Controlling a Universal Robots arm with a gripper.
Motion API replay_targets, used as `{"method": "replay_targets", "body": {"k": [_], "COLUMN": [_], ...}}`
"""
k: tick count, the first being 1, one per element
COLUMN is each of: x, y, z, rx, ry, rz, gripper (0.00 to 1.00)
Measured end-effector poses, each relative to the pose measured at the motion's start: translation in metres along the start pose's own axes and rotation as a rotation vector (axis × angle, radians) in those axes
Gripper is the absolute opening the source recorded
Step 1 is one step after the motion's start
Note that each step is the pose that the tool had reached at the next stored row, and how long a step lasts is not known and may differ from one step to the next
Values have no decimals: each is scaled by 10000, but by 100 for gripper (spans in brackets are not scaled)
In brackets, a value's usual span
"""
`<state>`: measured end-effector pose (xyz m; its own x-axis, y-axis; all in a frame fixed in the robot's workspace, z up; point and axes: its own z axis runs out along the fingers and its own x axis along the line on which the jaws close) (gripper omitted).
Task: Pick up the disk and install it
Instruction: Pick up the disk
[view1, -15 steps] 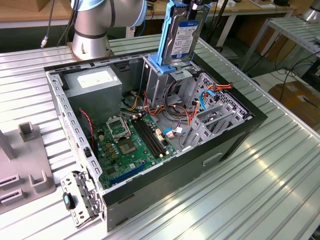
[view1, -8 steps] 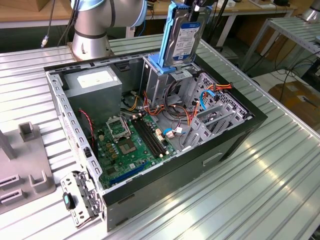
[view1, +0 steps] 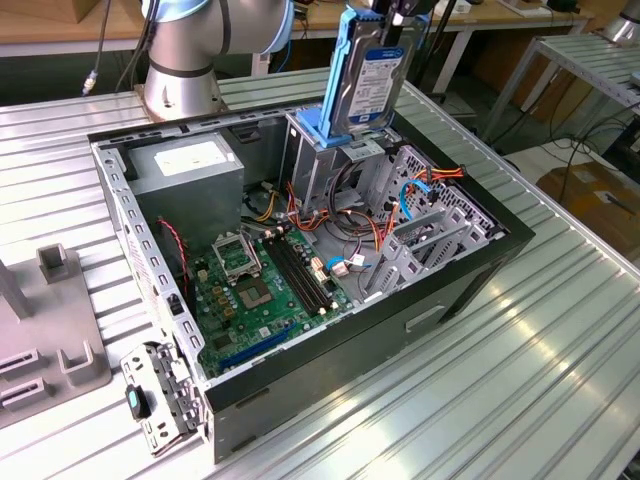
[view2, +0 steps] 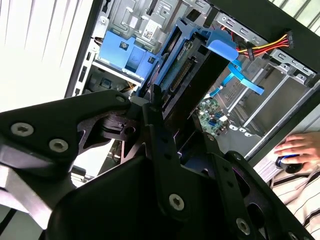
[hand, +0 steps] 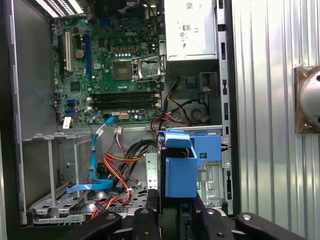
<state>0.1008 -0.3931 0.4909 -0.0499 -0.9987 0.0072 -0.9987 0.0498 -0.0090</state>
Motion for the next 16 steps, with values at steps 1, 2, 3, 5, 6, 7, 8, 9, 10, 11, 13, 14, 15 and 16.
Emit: {"method": "replay_targets", "body": {"k": [1,2,3,5,6,7,8,9,10,11,13,14,15,16], "x": [0,1,1,1,1,3,5,7,8,11,23,30,36,44], "y": [0,0,0,0,0,0,0,0,-1,0,-1,-1,-2,-2], "z": [0,-1,-1,-1,-1,0,0,0,-1,0,-1,-1,0,0], "rx": [0,0,0,0,0,0,0,0,0,0,1,1,2,2], "ry": [1,3,3,5,5,3,3,4,6,12,26,29,31,36], "rz": [0,-1,0,0,-1,0,0,0,0,0,-1,0,0,0], "gripper": [35,35,35,35,35,35,35,35,35,35,35,35,35,35]}}
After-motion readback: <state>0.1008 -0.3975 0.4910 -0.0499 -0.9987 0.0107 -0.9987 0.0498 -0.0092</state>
